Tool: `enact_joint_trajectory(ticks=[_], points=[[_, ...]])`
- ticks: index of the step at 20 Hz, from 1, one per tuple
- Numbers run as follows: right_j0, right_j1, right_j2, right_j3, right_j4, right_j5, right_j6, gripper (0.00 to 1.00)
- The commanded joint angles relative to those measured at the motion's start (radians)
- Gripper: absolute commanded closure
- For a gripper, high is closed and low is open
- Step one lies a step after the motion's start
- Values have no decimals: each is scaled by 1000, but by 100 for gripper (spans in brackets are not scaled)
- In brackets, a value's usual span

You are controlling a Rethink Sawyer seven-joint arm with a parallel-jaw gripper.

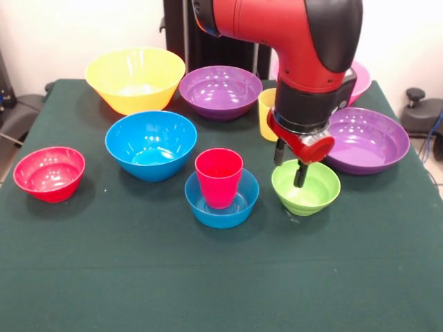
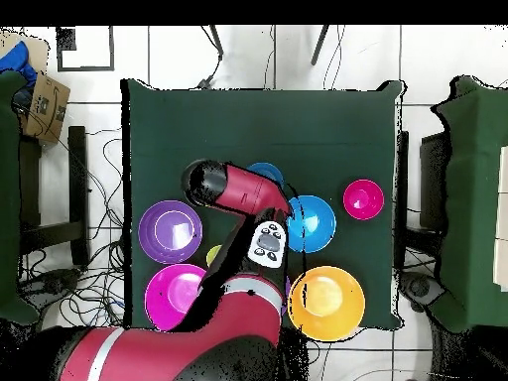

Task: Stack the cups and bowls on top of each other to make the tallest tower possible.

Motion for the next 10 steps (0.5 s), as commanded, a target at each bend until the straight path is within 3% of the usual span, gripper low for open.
enact_joint_trajectory(ticks=[1,10], points=[[-6,40,121,80,-73,-54,-16,0],[-7,48,123,85,-78,-57,-10,0]])
